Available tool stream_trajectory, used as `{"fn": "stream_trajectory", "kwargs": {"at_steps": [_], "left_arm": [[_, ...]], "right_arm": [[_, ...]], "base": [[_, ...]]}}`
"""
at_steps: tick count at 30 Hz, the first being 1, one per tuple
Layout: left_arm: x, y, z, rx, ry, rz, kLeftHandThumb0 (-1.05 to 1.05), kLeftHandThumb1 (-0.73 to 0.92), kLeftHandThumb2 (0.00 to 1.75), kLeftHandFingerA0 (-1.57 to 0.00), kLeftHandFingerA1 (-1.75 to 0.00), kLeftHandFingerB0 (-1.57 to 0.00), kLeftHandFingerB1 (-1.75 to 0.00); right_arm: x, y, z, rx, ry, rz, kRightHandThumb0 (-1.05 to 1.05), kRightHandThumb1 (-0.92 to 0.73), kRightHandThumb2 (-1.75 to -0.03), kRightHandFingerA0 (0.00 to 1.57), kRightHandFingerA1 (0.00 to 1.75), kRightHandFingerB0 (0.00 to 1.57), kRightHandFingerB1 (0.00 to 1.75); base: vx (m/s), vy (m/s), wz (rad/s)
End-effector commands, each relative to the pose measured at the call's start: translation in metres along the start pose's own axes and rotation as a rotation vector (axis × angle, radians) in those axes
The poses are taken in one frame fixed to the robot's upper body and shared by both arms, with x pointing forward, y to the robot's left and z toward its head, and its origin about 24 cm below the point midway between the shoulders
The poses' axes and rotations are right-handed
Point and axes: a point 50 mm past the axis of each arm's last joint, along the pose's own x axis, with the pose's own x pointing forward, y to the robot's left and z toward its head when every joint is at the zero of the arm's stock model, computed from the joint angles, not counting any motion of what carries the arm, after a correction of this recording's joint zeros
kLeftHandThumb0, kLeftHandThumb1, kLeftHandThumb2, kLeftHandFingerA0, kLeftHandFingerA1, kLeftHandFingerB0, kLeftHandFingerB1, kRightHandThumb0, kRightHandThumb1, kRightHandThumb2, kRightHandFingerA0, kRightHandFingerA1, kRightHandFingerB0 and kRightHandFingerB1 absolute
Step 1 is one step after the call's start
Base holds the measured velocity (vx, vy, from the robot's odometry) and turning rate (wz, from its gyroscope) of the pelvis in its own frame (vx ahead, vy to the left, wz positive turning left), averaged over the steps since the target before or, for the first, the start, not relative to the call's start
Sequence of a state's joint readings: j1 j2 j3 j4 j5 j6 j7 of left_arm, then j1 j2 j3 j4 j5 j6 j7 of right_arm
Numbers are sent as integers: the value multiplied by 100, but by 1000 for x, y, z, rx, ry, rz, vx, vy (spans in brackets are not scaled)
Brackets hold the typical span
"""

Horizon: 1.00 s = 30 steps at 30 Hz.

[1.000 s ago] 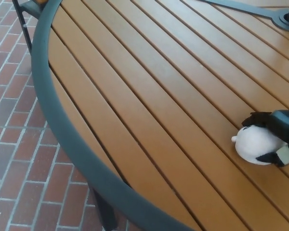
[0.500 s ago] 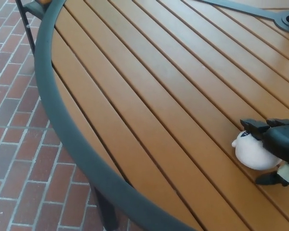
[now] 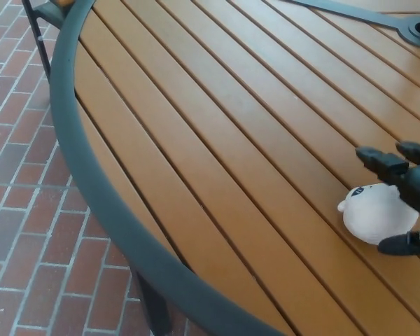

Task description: The robot uses its right hand to pick up the emotional support dumpling kept on the square table outside, turn around and walk towards the round table and place it in middle of the desk

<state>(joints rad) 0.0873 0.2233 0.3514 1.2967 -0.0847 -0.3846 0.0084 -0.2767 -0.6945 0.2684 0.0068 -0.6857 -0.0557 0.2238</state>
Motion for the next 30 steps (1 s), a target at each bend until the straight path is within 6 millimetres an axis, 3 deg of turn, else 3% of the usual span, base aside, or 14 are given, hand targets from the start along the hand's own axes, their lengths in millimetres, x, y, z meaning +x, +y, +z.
{"fn": "stream_trajectory", "kwargs": {"at_steps": [1, 4, 5, 10, 11, 12, 14, 15, 20, 25, 26, 28, 29, 30], "left_arm": [[1, 8, 9, 2, -66, 11, -7, 38, 118, -87, -106, -90, -80], [1, 11, 9, 9, -64, 16, -7, 38, 118, -87, -106, -90, -80], [1, 10, 10, 18, -69, 14, -8, 41, 99, -86, -108, -88, -78], [2, 8, 12, 28, -76, 11, -9, 42, 99, -87, -108, -90, -79], [2, 8, 12, 41, -73, 11, -10, 42, 93, -88, -106, -88, -75], [2, 8, 11, 57, -69, 11, -10, 42, 93, -88, -106, -88, -75], [2, 8, 11, 60, -68, 11, -10, 42, 93, -88, -106, -88, -75], [3, 10, 13, 57, -74, 11, -8, 39, 102, -91, -103, -87, -80], [4, 12, 19, 90, -97, 4, -18, 48, 73, -83, -106, -85, -77], [4, 11, 20, 102, -104, -1, -18, 48, 73, -83, -106, -85, -77], [7, 9, 25, 100, -106, -6, -10, 45, 94, -85, -108, -87, -79], [8, 9, 27, 99, -106, -9, -10, 45, 94, -85, -108, -87, -79], [6, 10, 22, 89, -104, -8, -1, 36, 125, -85, -114, -90, -83], [4, 12, 19, 81, -102, -8, -1, 36, 125, -85, -114, -90, -83]], "right_arm": [[-41, -62, -10, -47, -31, -174, -105, -72, -63, 0, 0, 0, 0], [-63, -87, -12, -67, -55, -281, -105, -72, -63, 0, 0, 0, 0], [-79, -98, -15, -49, -66, -368, -105, -61, -105, 0, 27, 0, 1], [-117, -117, -19, -28, -109, -553, -100, -58, -103, 0, 29, 5, 2], [-138, -117, -24, -18, -96, -641, -90, -58, -95, 0, 15, 13, 35], [-165, -115, -29, -24, -71, -745, -90, -58, -95, 0, 15, 13, 35], [-172, -115, -29, -27, -66, -764, -90, -58, -95, 0, 15, 13, 35], [-189, -111, -40, -41, 11, -825, -70, -53, -88, 3, 43, 20, 45], [-252, -103, -76, -116, 279, -983, -65, -56, -87, 16, 47, 29, 47], [-264, -102, -81, -140, 316, -1002, -65, -56, -87, 16, 47, 29, 47], [-293, -92, -93, -295, 388, -1045, -49, -70, -61, 31, 57, 54, 42], [-305, -88, -97, -352, 403, -1056, -49, -70, -61, 31, 57, 54, 42], [-311, -77, -112, -395, 452, -1002, -55, -69, -60, 29, 71, 56, 51], [-317, -68, -121, -435, 479, -953, -55, -69, -60, 29, 71, 56, 51]], "base": [[0, 0, 0], [0, 0, 0], [0, 0, 0], [0, 0, 0], [0, 0, 0], [0, 0, 0], [0, 0, 0], [0, 0, 0], [0, 0, 0], [0, 0, 0], [0, 0, 0], [0, 0, 0], [0, 0, 0], [0, 0, 0]]}}
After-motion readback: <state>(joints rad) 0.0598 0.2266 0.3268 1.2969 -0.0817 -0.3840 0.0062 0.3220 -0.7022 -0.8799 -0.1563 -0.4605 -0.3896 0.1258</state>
